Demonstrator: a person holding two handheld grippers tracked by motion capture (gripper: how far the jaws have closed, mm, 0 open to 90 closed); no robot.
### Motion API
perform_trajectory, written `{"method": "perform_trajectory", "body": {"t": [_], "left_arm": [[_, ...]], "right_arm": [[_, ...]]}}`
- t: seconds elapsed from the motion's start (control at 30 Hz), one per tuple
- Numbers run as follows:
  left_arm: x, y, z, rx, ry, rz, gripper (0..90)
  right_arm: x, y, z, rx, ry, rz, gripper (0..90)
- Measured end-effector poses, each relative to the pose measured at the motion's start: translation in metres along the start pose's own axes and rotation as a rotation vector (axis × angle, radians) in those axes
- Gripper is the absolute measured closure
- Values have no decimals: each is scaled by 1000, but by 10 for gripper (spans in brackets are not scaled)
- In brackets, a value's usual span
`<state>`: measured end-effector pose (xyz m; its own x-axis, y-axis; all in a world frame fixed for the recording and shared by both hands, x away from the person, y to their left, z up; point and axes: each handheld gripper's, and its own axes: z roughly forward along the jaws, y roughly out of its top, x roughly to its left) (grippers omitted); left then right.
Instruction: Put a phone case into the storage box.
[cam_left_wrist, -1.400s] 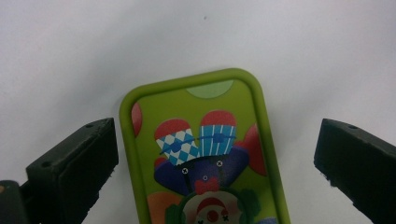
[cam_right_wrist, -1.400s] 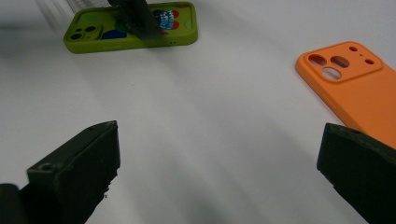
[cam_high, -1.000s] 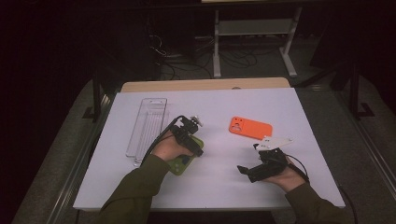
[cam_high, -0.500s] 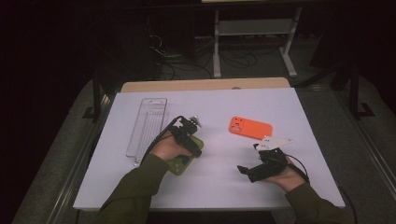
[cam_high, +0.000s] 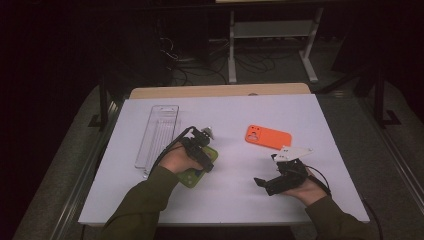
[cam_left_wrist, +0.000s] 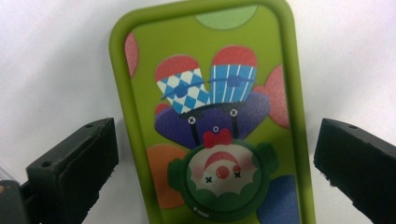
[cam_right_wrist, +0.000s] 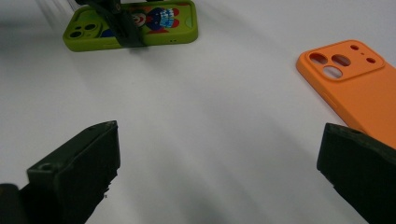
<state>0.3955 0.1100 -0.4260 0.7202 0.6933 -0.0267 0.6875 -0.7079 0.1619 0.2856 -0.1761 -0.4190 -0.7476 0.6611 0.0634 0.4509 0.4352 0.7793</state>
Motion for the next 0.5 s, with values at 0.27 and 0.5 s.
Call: {"method": "perform_trajectory", "body": {"t": [0.27,0.5], "left_arm": [[-1,-1,2,22,11,6,23],[1,-1,-2,15,15,3,98]], "right_arm": [[0,0,0,-1,1,1,0],[0,0,0,0,1,1,0]]}}
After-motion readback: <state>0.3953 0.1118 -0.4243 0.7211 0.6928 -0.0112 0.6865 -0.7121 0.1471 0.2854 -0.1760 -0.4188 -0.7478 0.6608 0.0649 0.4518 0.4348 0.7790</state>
